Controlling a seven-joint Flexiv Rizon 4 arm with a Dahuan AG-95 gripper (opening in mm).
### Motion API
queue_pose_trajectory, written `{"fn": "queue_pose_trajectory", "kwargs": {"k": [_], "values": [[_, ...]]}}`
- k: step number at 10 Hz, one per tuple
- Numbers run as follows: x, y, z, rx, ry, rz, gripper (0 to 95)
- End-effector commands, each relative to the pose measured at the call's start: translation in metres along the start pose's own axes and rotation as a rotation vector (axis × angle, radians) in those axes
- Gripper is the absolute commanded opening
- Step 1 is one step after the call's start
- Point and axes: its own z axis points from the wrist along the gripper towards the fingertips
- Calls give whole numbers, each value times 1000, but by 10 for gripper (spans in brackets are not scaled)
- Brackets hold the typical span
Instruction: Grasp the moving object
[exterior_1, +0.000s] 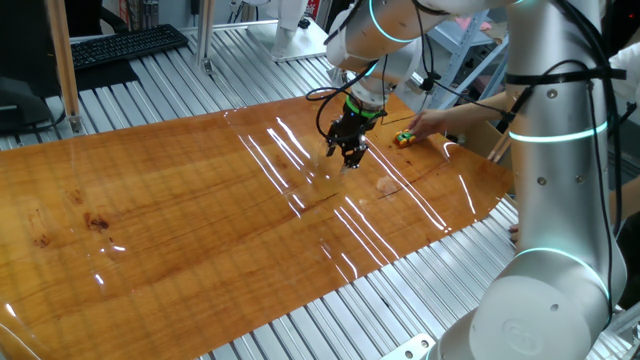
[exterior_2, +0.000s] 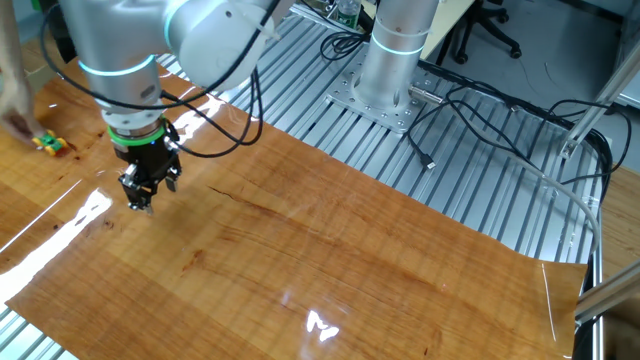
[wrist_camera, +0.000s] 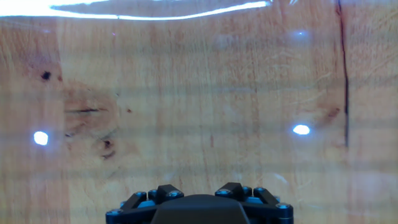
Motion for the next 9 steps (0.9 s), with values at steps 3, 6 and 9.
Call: {"fn": "queue_pose_trajectory", "kwargs": {"k": [3,6,9], "values": [[1,-2,-2,17,-8,-7,570],[1,-2,-2,32,-5,-9,570],[1,-2,-2,29,4,-8,570]]}}
